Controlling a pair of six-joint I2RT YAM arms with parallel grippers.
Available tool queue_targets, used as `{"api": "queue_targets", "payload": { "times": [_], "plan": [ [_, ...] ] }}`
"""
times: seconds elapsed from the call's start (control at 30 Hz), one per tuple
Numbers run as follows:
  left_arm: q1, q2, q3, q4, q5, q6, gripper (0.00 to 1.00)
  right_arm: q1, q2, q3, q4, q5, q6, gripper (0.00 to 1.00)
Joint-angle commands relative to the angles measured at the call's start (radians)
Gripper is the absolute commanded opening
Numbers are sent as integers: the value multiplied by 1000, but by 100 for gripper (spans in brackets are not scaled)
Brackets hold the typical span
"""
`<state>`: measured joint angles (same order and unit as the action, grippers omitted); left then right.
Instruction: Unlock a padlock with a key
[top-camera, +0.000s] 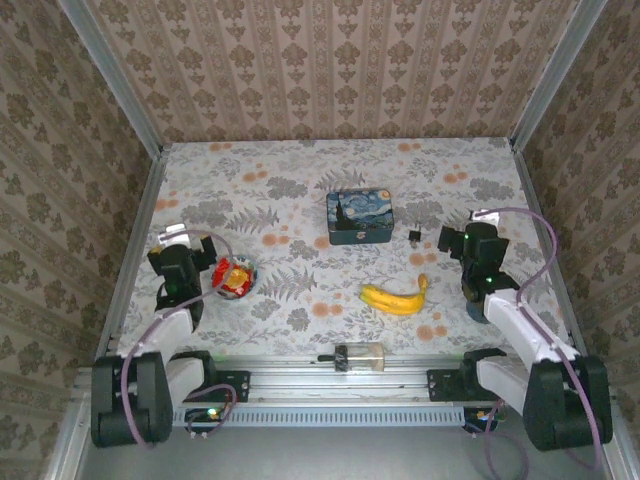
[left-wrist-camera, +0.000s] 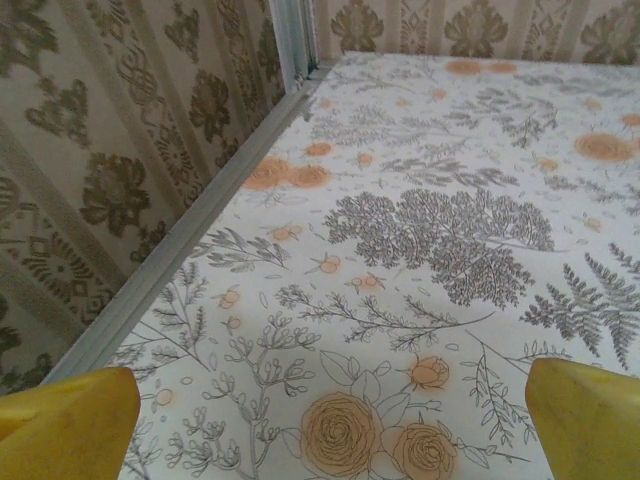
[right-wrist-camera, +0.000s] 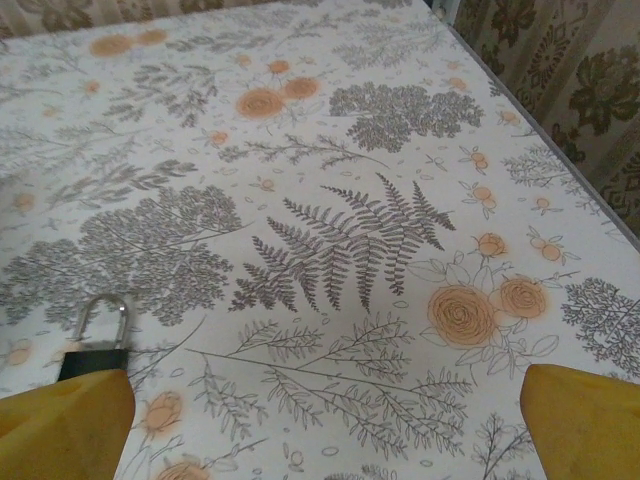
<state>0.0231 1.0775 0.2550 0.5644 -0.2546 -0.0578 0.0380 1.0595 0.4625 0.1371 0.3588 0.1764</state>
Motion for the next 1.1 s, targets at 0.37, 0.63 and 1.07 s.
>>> {"api": "queue_targets", "payload": {
  "times": [0.37, 0.63, 1.07],
  "plan": [
    [15, 514, -26, 708, 286, 65, 100, -85, 194, -90, 467, -105, -19, 100],
    [26, 485, 116, 407, 521, 135, 100, -96, 216, -113, 553, -151, -26, 100],
    [26, 483, 115, 406, 505, 130, 100, -101, 459, -166, 916, -381, -72, 100]
  ]
}}
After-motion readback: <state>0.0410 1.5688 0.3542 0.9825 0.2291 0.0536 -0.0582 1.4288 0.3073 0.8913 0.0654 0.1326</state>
